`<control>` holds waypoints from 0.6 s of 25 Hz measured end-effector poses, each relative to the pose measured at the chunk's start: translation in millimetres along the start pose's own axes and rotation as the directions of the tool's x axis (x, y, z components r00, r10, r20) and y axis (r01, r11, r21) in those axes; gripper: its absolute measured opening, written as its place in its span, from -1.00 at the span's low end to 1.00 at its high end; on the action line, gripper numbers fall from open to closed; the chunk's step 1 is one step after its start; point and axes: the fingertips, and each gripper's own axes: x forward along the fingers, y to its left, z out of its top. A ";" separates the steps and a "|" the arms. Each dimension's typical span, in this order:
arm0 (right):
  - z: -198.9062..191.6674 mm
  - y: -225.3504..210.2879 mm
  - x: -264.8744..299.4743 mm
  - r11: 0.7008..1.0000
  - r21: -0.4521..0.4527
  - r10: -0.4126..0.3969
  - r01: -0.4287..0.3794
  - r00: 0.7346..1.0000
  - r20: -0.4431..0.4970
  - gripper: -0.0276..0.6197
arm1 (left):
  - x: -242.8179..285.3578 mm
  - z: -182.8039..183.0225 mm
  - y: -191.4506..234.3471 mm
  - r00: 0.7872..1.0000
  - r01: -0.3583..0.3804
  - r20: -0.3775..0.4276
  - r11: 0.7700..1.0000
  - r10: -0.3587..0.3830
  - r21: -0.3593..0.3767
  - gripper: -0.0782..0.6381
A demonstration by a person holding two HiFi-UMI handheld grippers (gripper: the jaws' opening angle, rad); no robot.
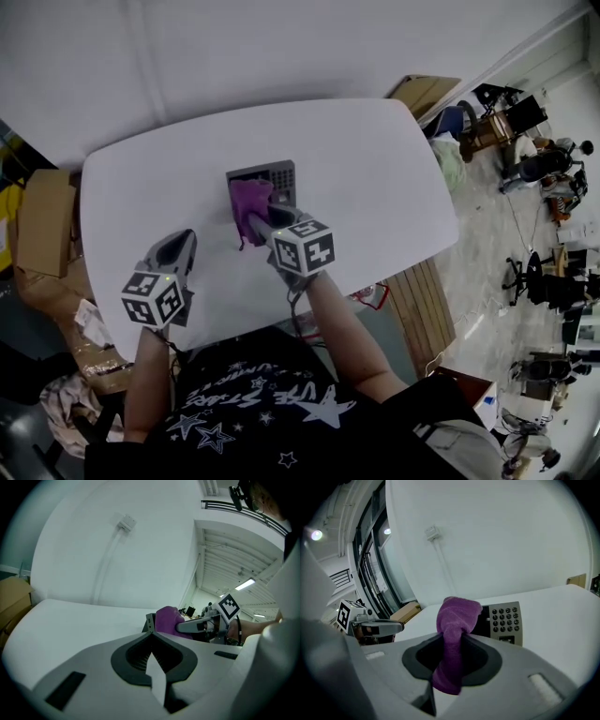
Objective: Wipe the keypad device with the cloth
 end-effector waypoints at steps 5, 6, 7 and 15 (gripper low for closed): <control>1.9 -5.1 17.9 0.999 -0.020 0.024 -0.025 0.999 -0.025 -0.61 | 8.4 1.9 9.4 1.000 -0.016 -0.008 1.000 0.016 -0.010 -0.76; 1.7 -6.4 20.6 0.999 -0.024 0.027 -0.028 0.999 -0.031 -0.61 | 9.7 3.2 11.0 1.000 -0.021 -0.008 1.000 0.021 -0.010 -0.76; 1.4 -8.1 22.6 0.999 -0.027 0.030 -0.031 0.999 -0.035 -0.61 | 10.9 4.3 11.7 1.000 -0.026 -0.007 1.000 0.026 -0.010 -0.76; -0.6 -30.3 23.8 1.000 0.001 0.017 -0.017 0.999 -0.035 -0.61 | 25.7 5.8 10.0 0.999 -0.041 -0.015 0.999 0.041 -0.016 -0.76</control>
